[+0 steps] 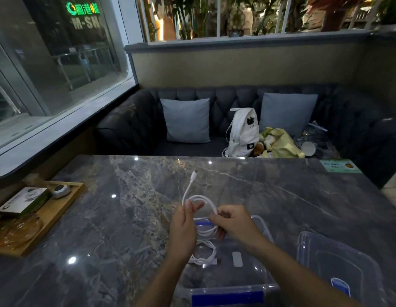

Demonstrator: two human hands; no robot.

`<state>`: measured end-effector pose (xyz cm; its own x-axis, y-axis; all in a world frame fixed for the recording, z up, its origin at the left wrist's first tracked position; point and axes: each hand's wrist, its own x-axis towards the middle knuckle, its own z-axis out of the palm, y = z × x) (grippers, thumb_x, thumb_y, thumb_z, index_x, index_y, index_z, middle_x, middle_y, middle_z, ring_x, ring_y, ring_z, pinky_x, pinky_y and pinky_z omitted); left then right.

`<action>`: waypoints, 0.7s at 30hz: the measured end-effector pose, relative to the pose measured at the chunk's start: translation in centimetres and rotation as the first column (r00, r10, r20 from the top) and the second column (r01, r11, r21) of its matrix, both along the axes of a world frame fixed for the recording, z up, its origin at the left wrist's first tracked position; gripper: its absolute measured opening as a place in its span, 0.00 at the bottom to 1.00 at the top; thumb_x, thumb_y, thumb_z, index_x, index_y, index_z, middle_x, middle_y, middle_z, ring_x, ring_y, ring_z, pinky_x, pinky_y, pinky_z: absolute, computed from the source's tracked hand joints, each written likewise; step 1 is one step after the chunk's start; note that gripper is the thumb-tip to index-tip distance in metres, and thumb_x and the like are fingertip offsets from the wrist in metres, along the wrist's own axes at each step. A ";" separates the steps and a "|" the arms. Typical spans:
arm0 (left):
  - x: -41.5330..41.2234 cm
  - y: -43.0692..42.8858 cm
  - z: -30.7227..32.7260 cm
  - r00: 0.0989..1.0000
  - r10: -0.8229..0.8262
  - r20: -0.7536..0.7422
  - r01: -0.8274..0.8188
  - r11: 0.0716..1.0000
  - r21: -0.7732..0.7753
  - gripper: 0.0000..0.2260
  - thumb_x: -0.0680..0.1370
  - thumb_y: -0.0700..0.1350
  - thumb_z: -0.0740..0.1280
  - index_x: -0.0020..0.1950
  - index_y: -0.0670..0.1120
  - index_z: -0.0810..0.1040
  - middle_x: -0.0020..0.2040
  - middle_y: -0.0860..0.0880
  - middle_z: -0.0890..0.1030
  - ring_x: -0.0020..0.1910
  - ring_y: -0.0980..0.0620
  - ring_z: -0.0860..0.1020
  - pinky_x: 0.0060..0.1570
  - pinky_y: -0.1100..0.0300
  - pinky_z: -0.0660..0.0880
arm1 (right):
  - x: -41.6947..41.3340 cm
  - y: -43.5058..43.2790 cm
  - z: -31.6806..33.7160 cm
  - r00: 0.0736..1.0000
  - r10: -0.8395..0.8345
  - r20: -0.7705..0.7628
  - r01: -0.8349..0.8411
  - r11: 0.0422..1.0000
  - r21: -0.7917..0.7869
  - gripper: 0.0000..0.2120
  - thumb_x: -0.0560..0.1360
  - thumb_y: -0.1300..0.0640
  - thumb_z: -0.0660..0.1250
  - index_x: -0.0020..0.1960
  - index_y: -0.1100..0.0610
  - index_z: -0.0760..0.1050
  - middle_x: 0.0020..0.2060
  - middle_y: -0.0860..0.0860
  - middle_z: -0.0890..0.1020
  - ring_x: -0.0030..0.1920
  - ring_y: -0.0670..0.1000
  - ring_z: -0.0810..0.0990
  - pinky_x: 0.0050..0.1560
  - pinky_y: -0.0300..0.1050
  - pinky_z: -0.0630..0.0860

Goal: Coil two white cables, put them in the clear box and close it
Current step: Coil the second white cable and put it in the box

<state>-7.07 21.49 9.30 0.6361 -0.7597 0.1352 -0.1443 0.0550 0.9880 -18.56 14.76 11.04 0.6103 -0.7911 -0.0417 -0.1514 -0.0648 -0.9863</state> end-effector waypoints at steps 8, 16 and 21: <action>0.4 0.6 -0.6 0.992 -0.050 0.117 0.042 0.997 0.066 0.15 0.81 0.49 0.53 0.37 0.48 0.71 0.28 0.52 0.75 0.26 0.61 0.73 0.28 0.68 0.70 | -0.6 0.2 1.2 0.998 0.058 0.021 -0.056 0.997 -0.053 0.07 0.73 0.64 0.67 0.49 0.57 0.74 0.24 0.51 0.75 0.24 0.47 0.75 0.27 0.39 0.73; -0.3 0.6 -0.6 0.966 -0.075 0.249 0.043 0.990 0.131 0.15 0.80 0.52 0.52 0.49 0.49 0.76 0.37 0.48 0.81 0.35 0.53 0.80 0.39 0.48 0.78 | 0.1 0.4 0.3 0.936 -0.241 -0.258 -0.222 0.166 -0.961 0.03 0.69 0.60 0.69 0.37 0.58 0.76 0.41 0.55 0.80 0.39 0.52 0.78 0.30 0.44 0.73; 0.0 0.3 0.0 0.956 -0.018 0.292 -0.031 0.987 0.161 0.17 0.81 0.52 0.51 0.48 0.46 0.77 0.34 0.46 0.81 0.36 0.48 0.80 0.42 0.47 0.77 | 0.3 0.3 -0.1 0.972 -0.228 -0.049 0.013 0.262 -0.965 0.09 0.71 0.61 0.63 0.35 0.61 0.78 0.40 0.57 0.82 0.42 0.51 0.78 0.38 0.45 0.76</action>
